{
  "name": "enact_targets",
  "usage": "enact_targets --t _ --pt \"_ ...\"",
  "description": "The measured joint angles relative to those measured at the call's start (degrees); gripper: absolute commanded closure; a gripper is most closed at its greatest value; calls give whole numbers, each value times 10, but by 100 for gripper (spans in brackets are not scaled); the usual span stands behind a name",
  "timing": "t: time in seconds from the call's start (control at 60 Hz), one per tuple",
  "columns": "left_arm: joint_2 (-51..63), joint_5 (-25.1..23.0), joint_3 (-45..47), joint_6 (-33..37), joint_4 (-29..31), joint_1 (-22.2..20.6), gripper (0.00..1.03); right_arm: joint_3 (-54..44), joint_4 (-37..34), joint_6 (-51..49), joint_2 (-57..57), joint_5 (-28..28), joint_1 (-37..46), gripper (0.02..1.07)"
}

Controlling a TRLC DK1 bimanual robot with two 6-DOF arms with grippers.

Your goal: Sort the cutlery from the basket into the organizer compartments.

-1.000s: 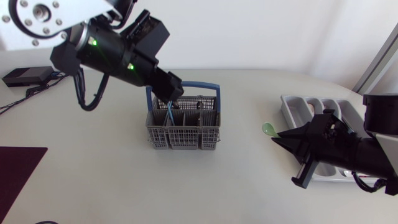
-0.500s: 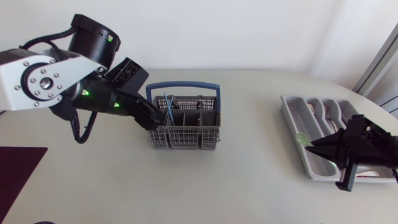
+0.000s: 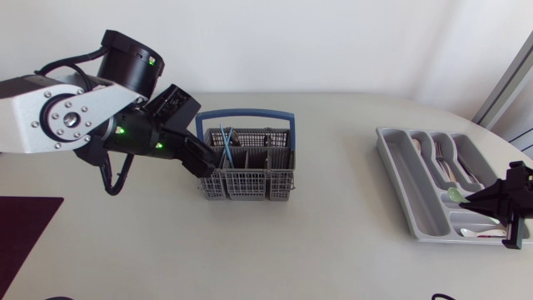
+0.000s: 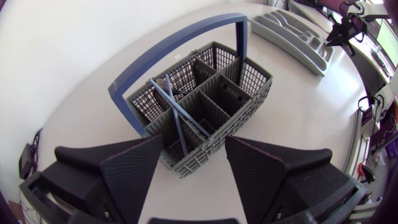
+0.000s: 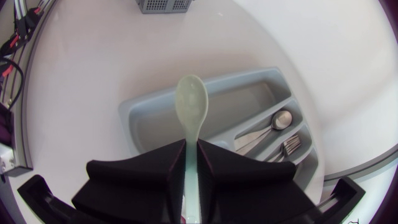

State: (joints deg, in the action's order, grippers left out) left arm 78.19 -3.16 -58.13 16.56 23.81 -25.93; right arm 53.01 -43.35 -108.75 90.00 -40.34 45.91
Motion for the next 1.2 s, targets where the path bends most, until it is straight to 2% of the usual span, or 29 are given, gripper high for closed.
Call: enact_targets --t 0.3,0.517,0.6,0.717,0.75,1.017,1.2 --pt "2 0 0 0 -2 0 34 52 -1 -83 92 56 44 96" --pt "2 0 2 -11 -20 2 34 48 45 -88 121 97 45 94" --pt "2 0 8 -15 -23 7 34 44 60 -89 121 110 45 83" --pt "2 -7 18 -15 -23 16 34 42 66 -90 121 127 45 78" --pt "2 -12 20 -15 -23 20 34 39 73 -92 121 129 46 69" --pt "2 -61 22 -16 -27 64 36 15 83 -91 97 125 60 33" --pt "2 -79 25 -16 -42 68 36 -21 62 -82 21 108 60 21"
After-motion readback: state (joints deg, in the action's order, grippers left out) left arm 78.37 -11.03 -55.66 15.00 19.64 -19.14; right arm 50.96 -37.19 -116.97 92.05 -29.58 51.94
